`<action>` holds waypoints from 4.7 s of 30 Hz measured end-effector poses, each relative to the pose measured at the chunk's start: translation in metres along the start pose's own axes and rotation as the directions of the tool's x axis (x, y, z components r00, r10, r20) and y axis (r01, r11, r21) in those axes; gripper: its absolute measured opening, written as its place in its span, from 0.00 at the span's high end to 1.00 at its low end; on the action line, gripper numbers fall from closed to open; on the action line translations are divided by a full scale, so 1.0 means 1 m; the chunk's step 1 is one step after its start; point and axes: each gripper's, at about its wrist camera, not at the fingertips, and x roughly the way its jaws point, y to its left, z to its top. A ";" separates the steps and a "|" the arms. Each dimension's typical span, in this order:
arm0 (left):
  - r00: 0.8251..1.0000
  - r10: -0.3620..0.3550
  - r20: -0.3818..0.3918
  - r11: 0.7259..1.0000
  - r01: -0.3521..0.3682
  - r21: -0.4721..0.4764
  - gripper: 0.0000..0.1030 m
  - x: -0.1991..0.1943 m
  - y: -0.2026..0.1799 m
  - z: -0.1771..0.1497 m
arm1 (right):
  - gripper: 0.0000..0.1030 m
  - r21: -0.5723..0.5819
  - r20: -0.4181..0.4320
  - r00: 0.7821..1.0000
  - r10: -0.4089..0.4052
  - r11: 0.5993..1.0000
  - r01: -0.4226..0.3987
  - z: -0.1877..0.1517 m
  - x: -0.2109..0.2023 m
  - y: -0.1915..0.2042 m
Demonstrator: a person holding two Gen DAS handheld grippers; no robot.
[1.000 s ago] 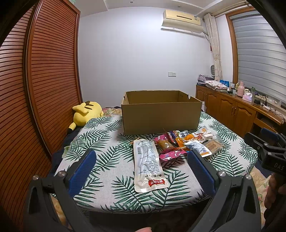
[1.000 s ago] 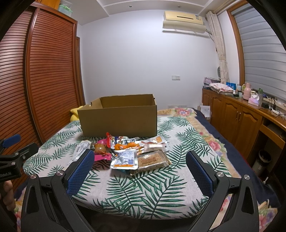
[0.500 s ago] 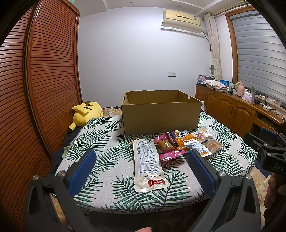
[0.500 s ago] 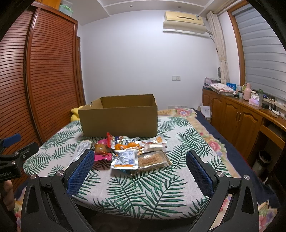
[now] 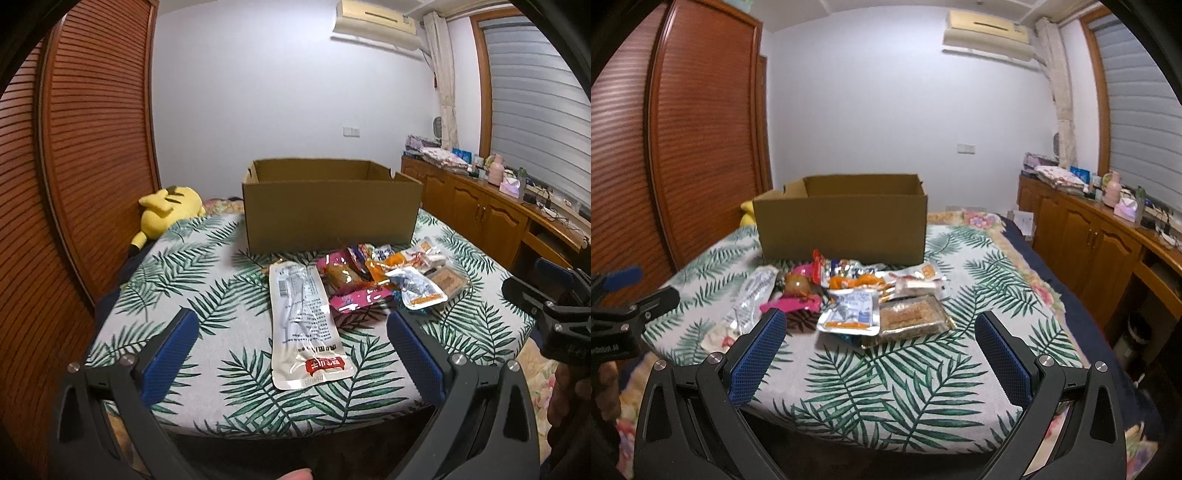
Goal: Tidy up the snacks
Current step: 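Grasp the white sausage pack with the left gripper while the right grasps the white sachet, then lift both held packs and carry them over the cardboard box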
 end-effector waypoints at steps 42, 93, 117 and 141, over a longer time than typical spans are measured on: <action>0.874 -0.244 -0.421 0.968 0.198 -0.151 0.21 0.163 0.023 0.018 | 0.29 -0.060 -0.445 0.874 0.194 0.967 -0.246 0.018 0.167 0.004; 0.936 -0.264 -0.232 0.962 0.239 -0.131 0.46 0.116 0.040 0.031 | 0.71 -0.111 -0.371 0.911 0.182 0.965 -0.238 0.025 0.146 0.008; 0.933 -0.288 -0.216 0.955 0.265 -0.130 0.46 0.108 0.039 0.028 | 0.68 -0.246 -0.418 0.895 0.155 0.929 -0.276 0.005 0.163 0.048; 0.928 -0.364 -0.083 0.930 0.356 -0.094 0.46 0.093 0.027 0.094 | 0.76 -0.172 -0.204 0.953 0.226 0.950 -0.262 0.071 0.112 0.000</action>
